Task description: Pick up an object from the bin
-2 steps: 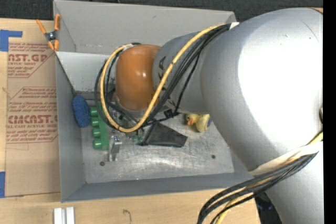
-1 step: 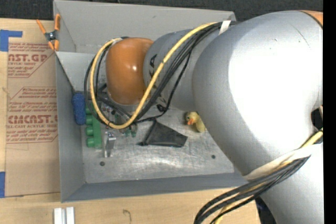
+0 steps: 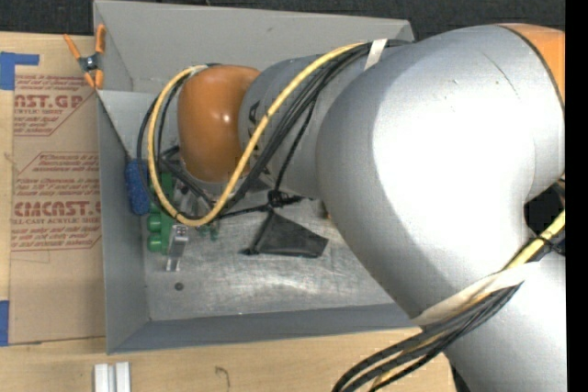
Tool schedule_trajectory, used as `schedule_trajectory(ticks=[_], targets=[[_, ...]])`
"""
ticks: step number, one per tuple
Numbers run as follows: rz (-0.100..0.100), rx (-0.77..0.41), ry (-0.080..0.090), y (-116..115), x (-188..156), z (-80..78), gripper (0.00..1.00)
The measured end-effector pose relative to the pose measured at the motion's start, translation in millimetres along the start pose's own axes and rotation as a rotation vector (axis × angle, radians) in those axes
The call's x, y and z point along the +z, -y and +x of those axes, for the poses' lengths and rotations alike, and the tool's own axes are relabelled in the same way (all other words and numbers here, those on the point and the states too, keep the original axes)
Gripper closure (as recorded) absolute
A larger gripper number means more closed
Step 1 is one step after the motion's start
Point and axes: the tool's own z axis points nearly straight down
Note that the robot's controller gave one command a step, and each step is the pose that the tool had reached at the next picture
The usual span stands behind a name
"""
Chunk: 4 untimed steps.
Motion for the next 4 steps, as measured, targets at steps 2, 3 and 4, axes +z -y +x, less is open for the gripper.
schedule_trajectory(ticks=[2,3,4], targets=[[0.004,-0.073,0.004,-5,-2,9.8,0.00],[-0.009,0.300,0.004,-14,-29,20.1,1.00],[-0.009,0.300,0.004,-14,-29,20.1,1.00]])
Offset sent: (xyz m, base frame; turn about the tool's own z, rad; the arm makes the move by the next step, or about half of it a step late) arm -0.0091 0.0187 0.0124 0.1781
